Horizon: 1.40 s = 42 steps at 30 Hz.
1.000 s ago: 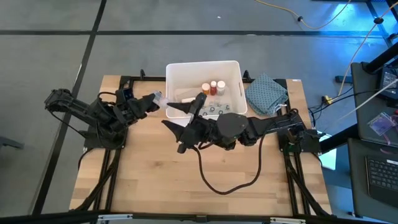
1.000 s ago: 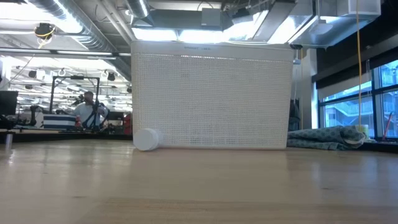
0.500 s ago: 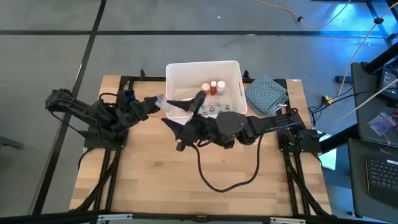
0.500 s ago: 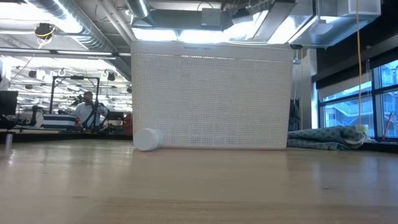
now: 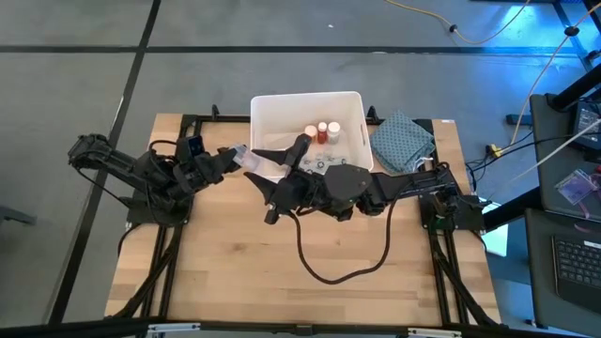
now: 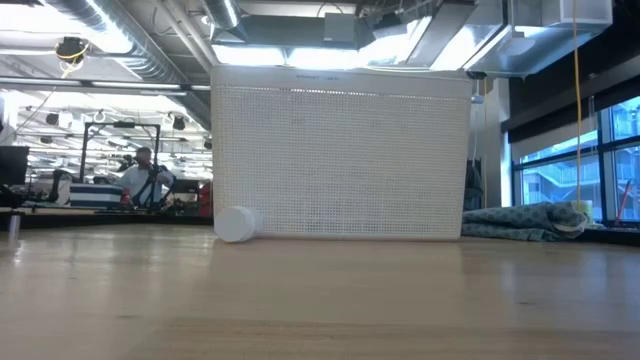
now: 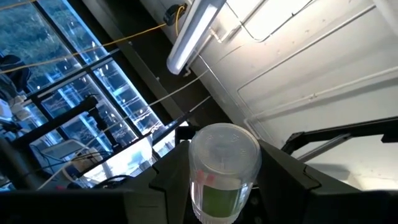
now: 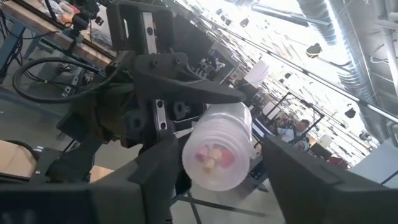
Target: Pick & place medical supplies in basket/bin
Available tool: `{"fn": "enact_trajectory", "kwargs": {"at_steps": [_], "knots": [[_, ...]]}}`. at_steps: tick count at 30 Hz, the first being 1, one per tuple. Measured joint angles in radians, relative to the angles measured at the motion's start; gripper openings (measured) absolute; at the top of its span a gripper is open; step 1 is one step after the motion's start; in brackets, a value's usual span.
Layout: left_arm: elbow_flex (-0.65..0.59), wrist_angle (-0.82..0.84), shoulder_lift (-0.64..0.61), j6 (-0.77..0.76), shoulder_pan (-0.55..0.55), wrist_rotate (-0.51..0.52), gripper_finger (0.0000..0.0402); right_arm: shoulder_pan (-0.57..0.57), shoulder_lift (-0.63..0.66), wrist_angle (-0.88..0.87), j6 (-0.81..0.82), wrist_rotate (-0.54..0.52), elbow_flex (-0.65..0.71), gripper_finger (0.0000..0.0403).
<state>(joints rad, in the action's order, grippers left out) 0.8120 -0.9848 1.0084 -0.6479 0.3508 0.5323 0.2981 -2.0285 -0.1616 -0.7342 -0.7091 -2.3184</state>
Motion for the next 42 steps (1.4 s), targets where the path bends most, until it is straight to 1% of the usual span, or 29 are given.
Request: {"fn": "enact_trajectory", "kwargs": {"at_steps": [6,9,13,17,21,24,26,29,32,34,37,38,40,42], "knots": [[0.000,-0.005,0.000,0.015,0.000,-0.001,0.0161,-0.001,0.000,0.000,0.000,0.002,0.000,0.0160],[0.000,-0.006,-0.001,0.026,0.000,-0.007,0.0162,-0.001,0.000,0.002,0.000,0.002,0.000,0.0140],[0.000,-0.005,-0.003,0.076,0.000,-0.007,0.0167,-0.001,0.000,0.001,-0.004,-0.003,0.000,0.0134],[0.000,0.022,-0.022,0.201,0.000,0.011,0.0182,0.000,0.000,0.000,-0.003,-0.035,0.000,0.0134],[0.001,0.064,-0.080,0.315,0.000,0.064,0.0203,0.008,0.000,-0.002,-0.004,-0.067,0.000,0.0133],[0.001,0.122,-0.127,0.380,0.000,0.075,0.0218,0.008,0.000,-0.018,-0.005,-0.109,0.000,0.0133],[0.001,0.213,-0.184,0.426,0.000,0.094,0.0224,0.008,0.000,-0.039,-0.006,-0.138,0.000,0.0133],[0.002,0.444,-0.283,0.433,0.001,0.192,0.0227,0.006,0.012,-0.092,0.019,-0.162,-0.001,0.0133],[0.002,0.703,-0.367,0.361,0.001,0.283,0.0222,-0.009,0.030,-0.212,0.140,-0.163,-0.037,0.0133],[0.002,0.846,-0.414,0.309,0.001,0.315,0.0218,-0.034,0.060,-0.272,0.207,-0.163,-0.029,0.0133],[0.001,0.983,-0.460,0.255,0.001,0.331,0.0211,-0.097,0.080,-0.403,0.332,-0.162,-0.037,0.0133],[0.001,1.010,-0.470,0.252,0.001,0.339,0.0208,-0.125,0.085,-0.436,0.371,-0.144,-0.034,0.0133],[0.001,1.045,-0.488,0.259,0.001,0.348,0.0204,-0.183,0.093,-0.546,0.456,-0.070,-0.035,0.0133],[0.001,1.063,-0.502,0.282,0.001,0.359,0.0200,-0.250,0.095,-0.633,0.550,0.043,-0.037,0.0134]]}}
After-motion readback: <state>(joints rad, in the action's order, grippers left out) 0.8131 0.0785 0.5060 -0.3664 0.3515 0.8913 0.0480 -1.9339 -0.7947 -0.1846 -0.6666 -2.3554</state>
